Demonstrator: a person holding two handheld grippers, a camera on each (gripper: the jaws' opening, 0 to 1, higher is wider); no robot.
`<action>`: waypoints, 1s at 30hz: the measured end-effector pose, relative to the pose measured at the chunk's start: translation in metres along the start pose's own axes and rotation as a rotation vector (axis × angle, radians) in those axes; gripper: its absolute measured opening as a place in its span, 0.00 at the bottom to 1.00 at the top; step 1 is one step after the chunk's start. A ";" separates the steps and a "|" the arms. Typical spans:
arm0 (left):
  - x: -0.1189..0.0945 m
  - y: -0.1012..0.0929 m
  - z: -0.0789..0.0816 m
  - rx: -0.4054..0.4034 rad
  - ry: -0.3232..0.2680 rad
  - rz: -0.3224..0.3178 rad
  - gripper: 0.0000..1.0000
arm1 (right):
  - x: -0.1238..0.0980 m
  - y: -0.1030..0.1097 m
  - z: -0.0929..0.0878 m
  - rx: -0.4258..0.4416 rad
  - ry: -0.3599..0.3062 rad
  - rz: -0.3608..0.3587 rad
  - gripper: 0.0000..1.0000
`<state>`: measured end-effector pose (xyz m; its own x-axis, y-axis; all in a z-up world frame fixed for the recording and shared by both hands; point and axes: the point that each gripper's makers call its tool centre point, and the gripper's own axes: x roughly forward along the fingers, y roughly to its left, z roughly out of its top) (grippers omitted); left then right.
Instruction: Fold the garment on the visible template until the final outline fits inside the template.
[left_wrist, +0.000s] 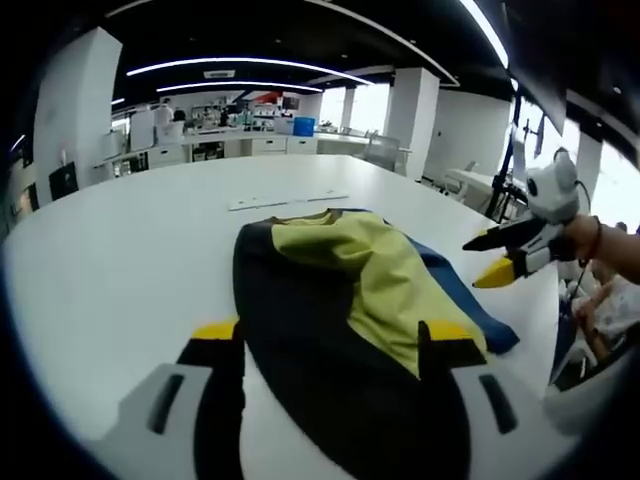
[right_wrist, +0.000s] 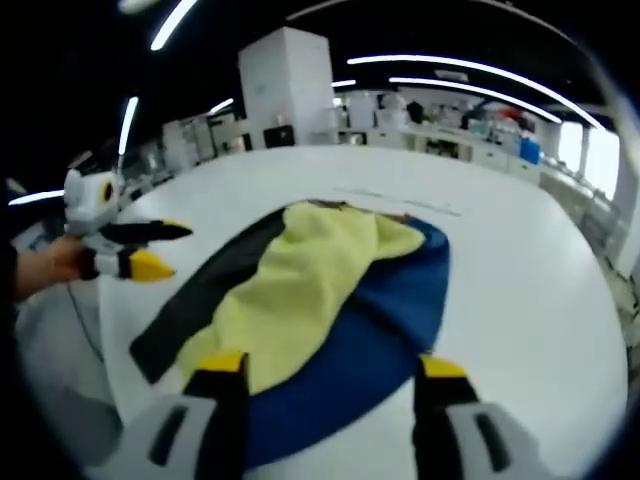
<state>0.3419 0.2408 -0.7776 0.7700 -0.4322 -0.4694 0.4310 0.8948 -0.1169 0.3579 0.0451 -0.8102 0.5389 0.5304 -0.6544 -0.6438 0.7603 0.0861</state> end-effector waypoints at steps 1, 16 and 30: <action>-0.001 -0.002 -0.002 -0.003 0.002 0.000 0.66 | 0.000 0.004 -0.003 -0.011 0.006 0.005 0.64; -0.014 -0.043 -0.055 0.038 0.141 -0.069 0.53 | -0.012 0.043 -0.035 0.000 0.061 0.055 0.54; -0.016 -0.051 -0.090 0.108 0.272 -0.046 0.42 | -0.011 0.055 -0.051 -0.098 0.090 -0.011 0.29</action>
<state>0.2652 0.2123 -0.8423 0.6007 -0.4130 -0.6845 0.5213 0.8515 -0.0563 0.2890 0.0625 -0.8364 0.4982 0.4835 -0.7197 -0.6906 0.7232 0.0079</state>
